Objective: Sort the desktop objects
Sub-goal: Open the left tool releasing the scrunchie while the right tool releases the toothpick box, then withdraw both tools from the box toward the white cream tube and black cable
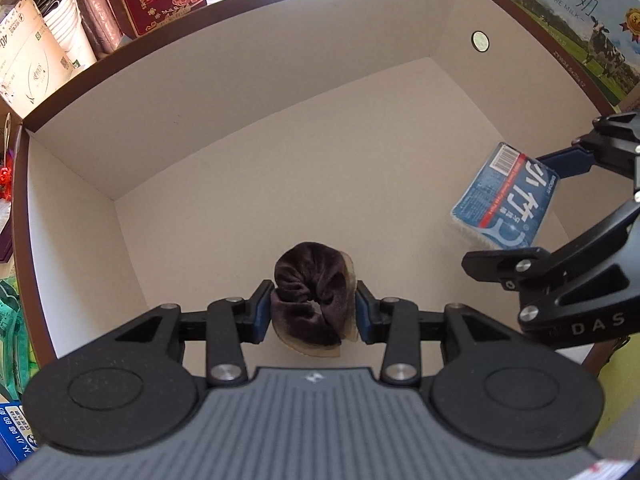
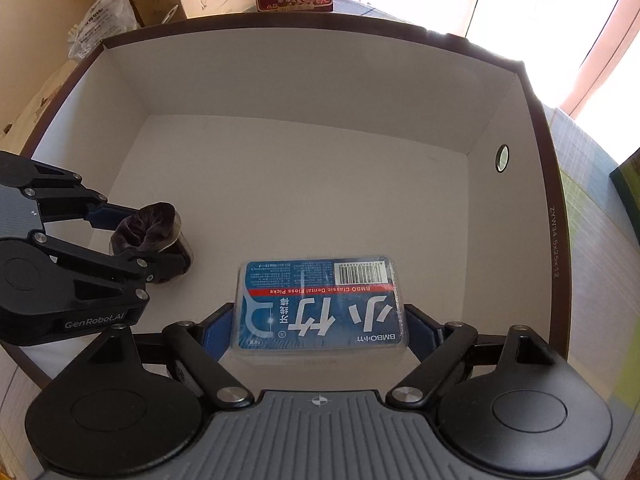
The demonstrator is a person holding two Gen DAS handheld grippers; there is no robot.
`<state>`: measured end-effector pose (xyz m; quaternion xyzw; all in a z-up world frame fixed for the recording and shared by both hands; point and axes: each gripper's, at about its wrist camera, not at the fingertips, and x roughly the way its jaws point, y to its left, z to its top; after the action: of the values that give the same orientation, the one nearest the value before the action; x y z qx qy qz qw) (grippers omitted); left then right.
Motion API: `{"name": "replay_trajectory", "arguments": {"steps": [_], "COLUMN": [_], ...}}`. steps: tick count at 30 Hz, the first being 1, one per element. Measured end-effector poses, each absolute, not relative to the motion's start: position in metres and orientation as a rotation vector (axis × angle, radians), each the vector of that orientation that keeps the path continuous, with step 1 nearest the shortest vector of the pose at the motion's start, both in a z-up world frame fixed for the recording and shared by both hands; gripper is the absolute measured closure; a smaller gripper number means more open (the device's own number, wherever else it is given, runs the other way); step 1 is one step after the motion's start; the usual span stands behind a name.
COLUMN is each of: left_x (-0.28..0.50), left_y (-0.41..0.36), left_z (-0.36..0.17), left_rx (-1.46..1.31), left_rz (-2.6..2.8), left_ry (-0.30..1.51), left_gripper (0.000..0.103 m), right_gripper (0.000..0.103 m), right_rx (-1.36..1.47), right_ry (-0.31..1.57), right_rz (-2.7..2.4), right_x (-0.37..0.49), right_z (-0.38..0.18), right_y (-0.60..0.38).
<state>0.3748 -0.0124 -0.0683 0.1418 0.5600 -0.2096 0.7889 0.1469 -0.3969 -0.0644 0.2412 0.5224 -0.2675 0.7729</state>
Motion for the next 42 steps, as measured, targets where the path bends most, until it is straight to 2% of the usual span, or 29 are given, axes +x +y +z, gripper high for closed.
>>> {"name": "replay_trajectory", "arguments": {"steps": [4,6,8,11,20,29,42], "left_x": [0.374,0.374,0.374,0.372,0.365,0.35,0.313], "left_y": [-0.012,-0.01,-0.008,-0.007,-0.006,-0.007,0.001], "left_z": [-0.068,-0.067,-0.065,-0.064,-0.057,-0.038,0.012], "left_rx": [0.336,0.35,0.351,0.347,0.346,0.325,0.274], "left_rz": [-0.438,-0.426,-0.415,-0.417,-0.408,-0.397,-0.393], "left_ry": [1.203,1.194,1.193,1.193,1.173,1.132,1.012], "left_gripper": [0.043,0.037,0.026,0.022,0.013,0.012,0.008], "right_gripper": [0.02,0.018,0.01,0.003,0.002,0.002,0.002], "right_rx": [0.539,0.558,0.545,0.525,0.528,0.532,0.501], "right_ry": [1.144,1.141,1.14,1.13,1.11,1.066,0.904], "right_rz": [-0.563,-0.574,-0.584,-0.589,-0.562,-0.566,-0.632], "right_x": [0.15,0.148,0.147,0.142,0.128,0.128,0.099], "right_z": [-0.07,-0.072,-0.072,-0.069,-0.063,-0.047,-0.003], "right_y": [-0.398,-0.4,-0.401,-0.401,-0.396,-0.379,-0.354]}}
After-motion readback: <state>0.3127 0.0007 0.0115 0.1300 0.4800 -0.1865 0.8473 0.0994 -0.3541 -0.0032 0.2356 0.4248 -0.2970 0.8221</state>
